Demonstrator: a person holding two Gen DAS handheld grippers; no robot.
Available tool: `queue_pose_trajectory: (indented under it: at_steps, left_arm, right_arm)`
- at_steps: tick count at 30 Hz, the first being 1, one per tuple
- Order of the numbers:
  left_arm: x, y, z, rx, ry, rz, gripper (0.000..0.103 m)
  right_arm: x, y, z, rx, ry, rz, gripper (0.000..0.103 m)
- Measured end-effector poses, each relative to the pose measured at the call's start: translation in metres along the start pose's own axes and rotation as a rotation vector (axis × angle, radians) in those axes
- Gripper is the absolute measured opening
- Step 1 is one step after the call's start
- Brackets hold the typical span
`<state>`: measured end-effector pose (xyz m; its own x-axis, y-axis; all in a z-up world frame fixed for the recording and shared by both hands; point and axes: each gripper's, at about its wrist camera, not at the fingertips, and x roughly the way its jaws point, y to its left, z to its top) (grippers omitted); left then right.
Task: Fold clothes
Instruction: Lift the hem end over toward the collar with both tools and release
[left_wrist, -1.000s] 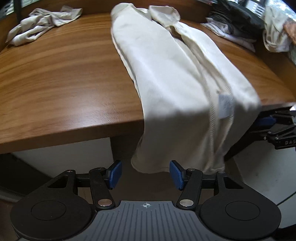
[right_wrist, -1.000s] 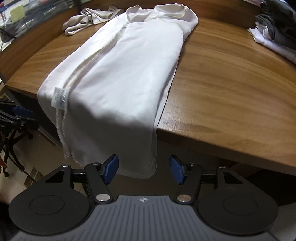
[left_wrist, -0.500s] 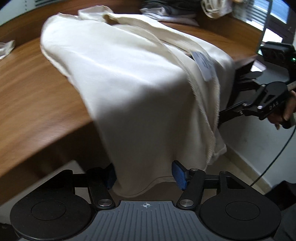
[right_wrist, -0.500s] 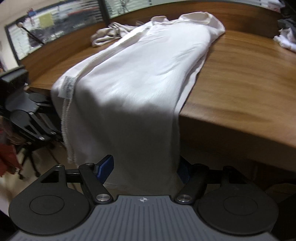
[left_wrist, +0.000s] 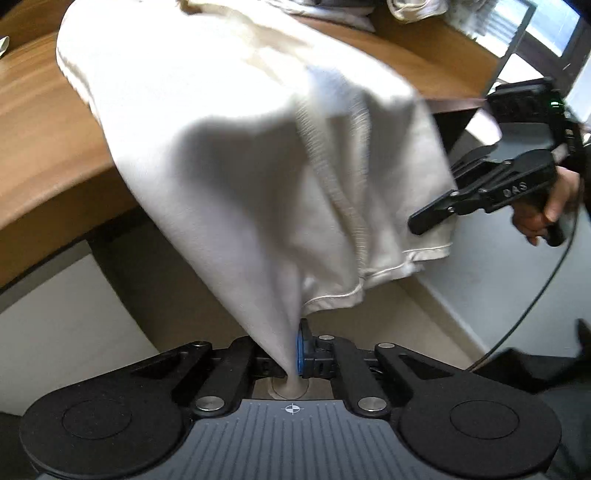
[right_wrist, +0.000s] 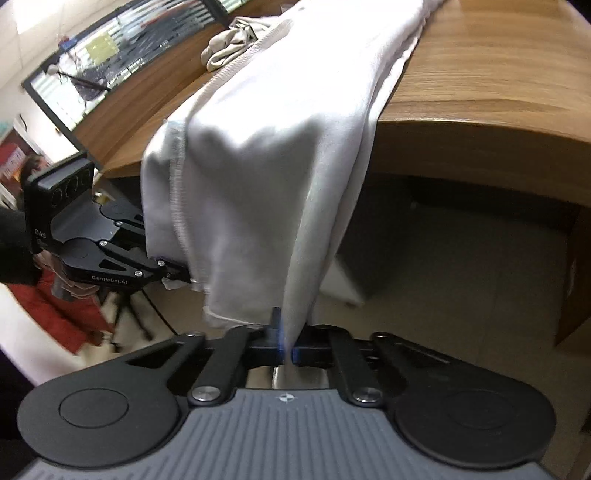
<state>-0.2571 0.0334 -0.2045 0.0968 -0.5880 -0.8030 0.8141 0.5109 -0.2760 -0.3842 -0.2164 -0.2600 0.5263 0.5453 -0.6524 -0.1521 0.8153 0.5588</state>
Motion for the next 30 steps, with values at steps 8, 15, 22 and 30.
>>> queue_pose_trajectory:
  at_steps: [8,15,22,30]
  left_arm:
    - [-0.077,-0.029,0.033,-0.093,-0.068,-0.053,0.005]
    - [-0.123,-0.032,0.087,-0.108,-0.194,-0.010,0.005]
    - [-0.120,0.012,0.161,-0.244,-0.313,0.066,0.005]
    - [-0.097,0.082,0.209,-0.335,-0.334,0.131,0.005]
  right_arm:
    - [-0.066,0.035,0.033,0.137,-0.020,0.122,0.003]
    - [-0.114,0.065,0.090,0.103,-0.123,0.114,0.003]
    - [-0.139,0.047,0.160,0.192,-0.226,0.016,0.003]
    - [-0.111,-0.006,0.243,0.380,-0.236,-0.102,0.003]
